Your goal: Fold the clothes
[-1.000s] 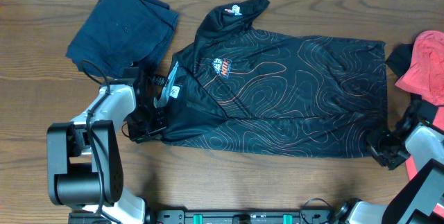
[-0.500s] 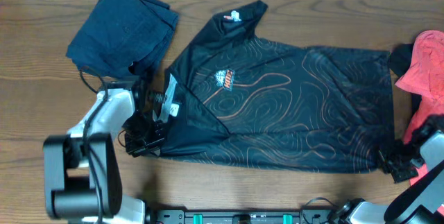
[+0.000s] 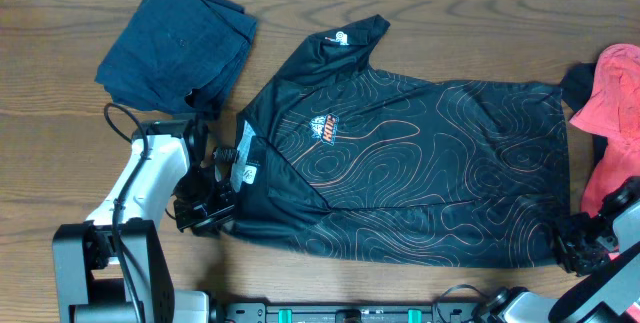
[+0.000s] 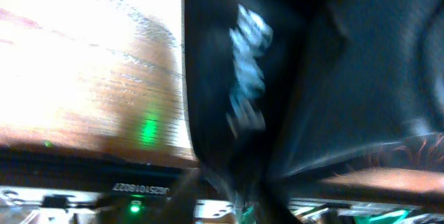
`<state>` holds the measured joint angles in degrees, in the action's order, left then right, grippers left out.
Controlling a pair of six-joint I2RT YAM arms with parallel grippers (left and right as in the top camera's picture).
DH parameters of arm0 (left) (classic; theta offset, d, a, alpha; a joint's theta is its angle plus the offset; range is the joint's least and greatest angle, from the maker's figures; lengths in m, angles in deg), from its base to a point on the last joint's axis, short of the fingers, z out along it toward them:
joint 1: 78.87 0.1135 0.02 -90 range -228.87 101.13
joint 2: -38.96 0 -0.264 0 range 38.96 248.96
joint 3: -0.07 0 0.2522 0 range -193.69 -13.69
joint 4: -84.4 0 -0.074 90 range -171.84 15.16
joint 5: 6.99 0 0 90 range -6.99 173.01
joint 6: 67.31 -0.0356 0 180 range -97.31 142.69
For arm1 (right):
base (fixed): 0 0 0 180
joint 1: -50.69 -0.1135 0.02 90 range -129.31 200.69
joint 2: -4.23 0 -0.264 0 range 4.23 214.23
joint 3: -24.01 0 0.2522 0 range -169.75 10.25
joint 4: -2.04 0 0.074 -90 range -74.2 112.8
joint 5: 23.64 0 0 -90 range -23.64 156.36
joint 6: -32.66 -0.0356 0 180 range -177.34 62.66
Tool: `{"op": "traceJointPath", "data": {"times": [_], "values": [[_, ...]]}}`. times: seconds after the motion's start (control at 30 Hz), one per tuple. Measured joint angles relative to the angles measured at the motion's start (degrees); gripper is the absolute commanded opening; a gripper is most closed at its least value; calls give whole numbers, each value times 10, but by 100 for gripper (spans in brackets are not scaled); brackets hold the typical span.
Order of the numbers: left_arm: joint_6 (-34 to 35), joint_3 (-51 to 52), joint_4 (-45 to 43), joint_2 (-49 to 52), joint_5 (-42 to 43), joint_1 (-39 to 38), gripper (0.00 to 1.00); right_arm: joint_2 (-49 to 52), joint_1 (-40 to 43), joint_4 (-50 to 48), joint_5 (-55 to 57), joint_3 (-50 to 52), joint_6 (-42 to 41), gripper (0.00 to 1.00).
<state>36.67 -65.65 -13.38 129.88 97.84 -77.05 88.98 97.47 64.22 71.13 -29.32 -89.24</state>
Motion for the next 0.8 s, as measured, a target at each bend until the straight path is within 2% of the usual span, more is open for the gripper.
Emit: {"op": "traceJointPath", "data": {"times": [0.07, 0.23, 0.37, 0.5, 0.57, 0.8], "values": [[5, 0, 1, 0, -1, 0, 57, -7, 2, 2, 2, -2, 3, 46], [8, 0, 13, 0, -2, 0, 56, -20, 4, 1, -31, -33, 16, 47], [-3, -35, 41, 0, -2, 0, 53, -31, 4, -22, -137, -79, 74, 46], [-34, -139, 45, 0, -2, -9, 52, -34, -5, -31, -252, -121, 123, 47], [-54, -194, 28, 0, -1, -23, 52, -34, -21, -30, -301, -143, 139, 49], [-114, -334, -134, 12, -2, -107, 53, -34, -102, -31, -367, -186, 170, 52]]}}
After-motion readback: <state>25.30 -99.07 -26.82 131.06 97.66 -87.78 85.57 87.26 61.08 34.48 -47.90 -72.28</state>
